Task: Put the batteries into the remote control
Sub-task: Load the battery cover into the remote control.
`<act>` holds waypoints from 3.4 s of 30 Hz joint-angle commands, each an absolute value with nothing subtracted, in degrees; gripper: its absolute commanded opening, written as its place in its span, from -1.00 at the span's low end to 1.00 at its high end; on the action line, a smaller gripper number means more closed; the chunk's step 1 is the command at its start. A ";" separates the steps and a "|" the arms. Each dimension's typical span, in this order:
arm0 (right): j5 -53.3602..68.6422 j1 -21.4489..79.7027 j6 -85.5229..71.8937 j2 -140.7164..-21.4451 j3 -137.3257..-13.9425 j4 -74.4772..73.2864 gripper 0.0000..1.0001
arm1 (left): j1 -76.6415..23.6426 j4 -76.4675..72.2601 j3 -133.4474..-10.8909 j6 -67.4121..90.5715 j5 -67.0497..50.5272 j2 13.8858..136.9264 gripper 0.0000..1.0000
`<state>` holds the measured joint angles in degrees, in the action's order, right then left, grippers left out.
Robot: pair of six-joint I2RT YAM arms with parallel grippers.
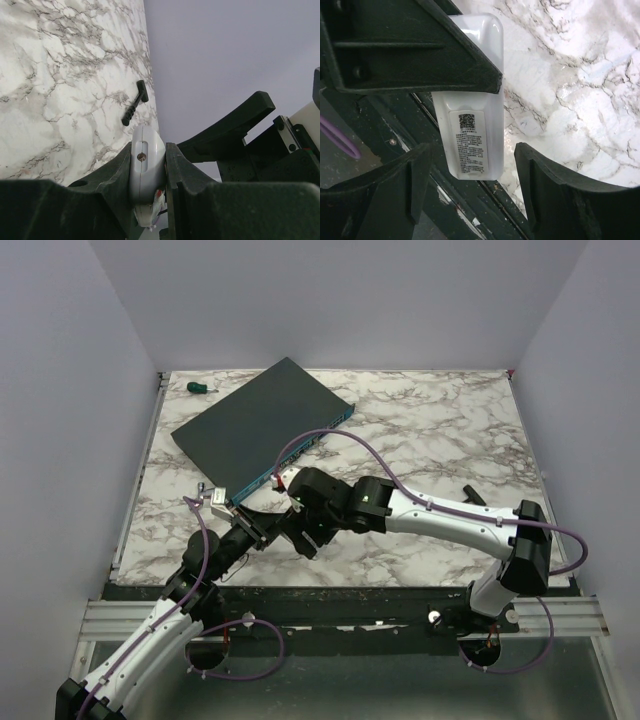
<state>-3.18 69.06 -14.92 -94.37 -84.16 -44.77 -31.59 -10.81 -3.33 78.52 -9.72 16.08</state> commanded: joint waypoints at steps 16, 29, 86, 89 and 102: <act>-14.75 69.35 -45.65 -64.21 -52.42 -9.68 0.88 | -31.11 -15.83 -2.68 83.20 -9.68 14.16 -1.00; -19.18 69.39 -65.39 -51.41 -25.14 23.87 0.99 | -30.89 -16.60 -2.55 86.92 -7.57 10.44 -1.00; -10.11 69.35 -69.18 -65.36 -23.02 40.78 0.18 | -30.94 -16.17 -2.21 87.56 -7.65 9.81 -1.00; -9.93 69.37 -69.00 -65.74 -23.20 40.83 0.09 | -30.89 -15.84 -2.15 87.47 -7.69 9.57 -1.00; -10.10 69.38 -68.65 -65.51 -23.12 40.32 -0.25 | -30.93 -15.29 -2.22 87.40 -7.65 9.02 -1.00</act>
